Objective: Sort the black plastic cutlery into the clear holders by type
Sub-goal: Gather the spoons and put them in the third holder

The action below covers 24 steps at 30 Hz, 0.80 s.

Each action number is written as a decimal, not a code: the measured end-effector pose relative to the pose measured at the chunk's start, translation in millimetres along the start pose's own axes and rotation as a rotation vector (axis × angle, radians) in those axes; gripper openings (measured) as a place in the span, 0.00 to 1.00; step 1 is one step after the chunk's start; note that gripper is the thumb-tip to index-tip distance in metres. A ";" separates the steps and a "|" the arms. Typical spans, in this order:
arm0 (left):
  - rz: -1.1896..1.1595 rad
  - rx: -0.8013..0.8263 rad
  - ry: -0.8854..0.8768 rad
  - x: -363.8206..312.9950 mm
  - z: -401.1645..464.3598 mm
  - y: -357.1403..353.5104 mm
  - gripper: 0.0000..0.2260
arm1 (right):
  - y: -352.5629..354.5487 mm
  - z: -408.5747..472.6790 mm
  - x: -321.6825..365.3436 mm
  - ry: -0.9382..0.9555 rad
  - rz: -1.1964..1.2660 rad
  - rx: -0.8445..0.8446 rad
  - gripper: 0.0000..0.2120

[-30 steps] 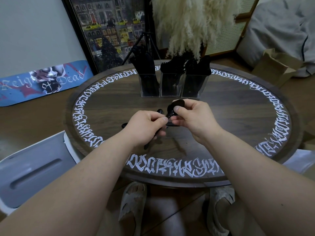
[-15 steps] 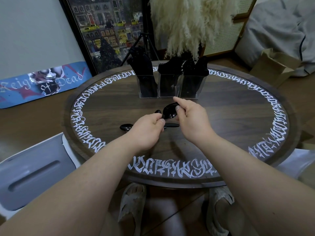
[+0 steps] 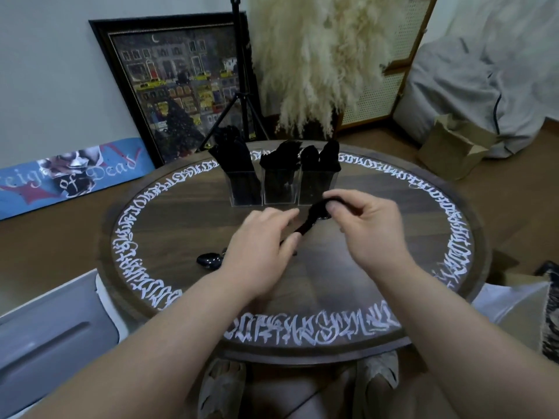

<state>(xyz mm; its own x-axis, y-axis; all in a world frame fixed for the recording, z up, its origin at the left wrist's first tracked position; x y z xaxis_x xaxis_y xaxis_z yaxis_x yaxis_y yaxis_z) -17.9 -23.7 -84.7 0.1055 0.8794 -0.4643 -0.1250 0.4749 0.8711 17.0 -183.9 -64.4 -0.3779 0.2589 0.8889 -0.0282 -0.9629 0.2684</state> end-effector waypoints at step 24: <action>0.486 -0.062 -0.073 3.3 161.3 6.7 0.27 | -4.3 185.1 -17.7 0.352 -0.614 0.124 0.09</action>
<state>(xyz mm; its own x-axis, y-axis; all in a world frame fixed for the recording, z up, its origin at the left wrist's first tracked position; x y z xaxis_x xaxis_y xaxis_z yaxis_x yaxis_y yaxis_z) 140.8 -23.1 -54.6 0.0890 0.9960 0.0080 -0.2352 0.0132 0.9718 195.1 -170.2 -12.6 -0.6039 0.6912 0.3969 -0.2340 -0.6298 0.7407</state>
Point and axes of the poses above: each hand's wrist, its own z-axis towards the middle knuckle, its own y-axis out of the back of the hand, x = y × z, the point moved 3 cm from there along z, towards the middle knuckle, and after that the axes turned 4 degrees about y, right-handed, at the moved point
